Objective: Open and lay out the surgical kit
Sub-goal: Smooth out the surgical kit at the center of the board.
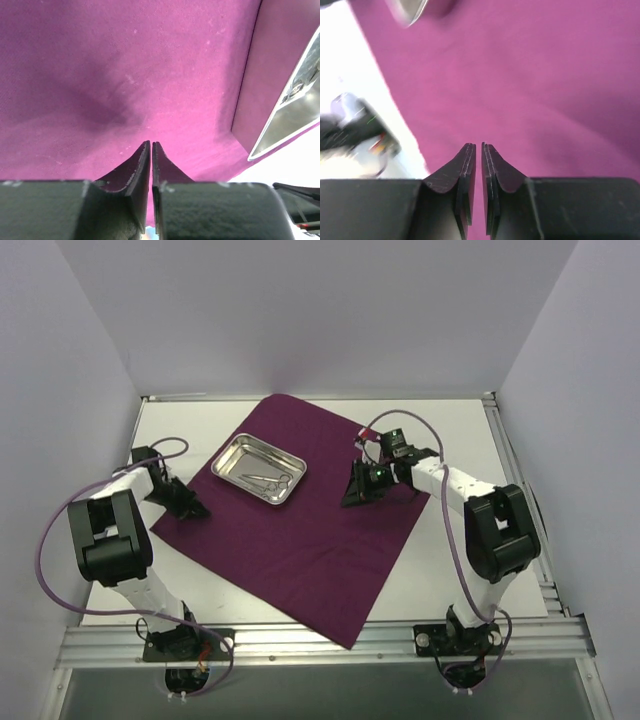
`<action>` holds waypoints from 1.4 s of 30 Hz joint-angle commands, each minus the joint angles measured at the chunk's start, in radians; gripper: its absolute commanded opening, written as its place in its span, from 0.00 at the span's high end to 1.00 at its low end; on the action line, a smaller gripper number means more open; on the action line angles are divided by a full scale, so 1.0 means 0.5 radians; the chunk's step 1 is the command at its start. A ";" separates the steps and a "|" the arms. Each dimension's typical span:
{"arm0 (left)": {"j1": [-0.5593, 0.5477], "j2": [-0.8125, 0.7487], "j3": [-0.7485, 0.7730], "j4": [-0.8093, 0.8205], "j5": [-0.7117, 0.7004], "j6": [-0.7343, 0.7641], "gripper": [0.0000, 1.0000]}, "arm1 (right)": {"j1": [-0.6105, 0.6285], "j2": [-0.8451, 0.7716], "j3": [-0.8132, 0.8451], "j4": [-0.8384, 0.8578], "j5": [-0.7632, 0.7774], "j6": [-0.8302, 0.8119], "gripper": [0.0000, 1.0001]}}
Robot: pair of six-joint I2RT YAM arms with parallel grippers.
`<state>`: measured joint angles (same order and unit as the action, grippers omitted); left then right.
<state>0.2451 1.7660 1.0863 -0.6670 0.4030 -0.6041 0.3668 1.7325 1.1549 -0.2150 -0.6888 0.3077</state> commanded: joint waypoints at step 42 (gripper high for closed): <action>0.062 0.100 -0.037 0.156 0.004 0.039 0.97 | 0.724 0.575 0.059 0.045 -0.607 0.203 0.87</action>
<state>0.2703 1.7935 1.0729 -0.6308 0.4160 -0.5968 0.7097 1.9476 1.2034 -0.2798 -0.9249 0.3428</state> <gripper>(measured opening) 0.036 0.132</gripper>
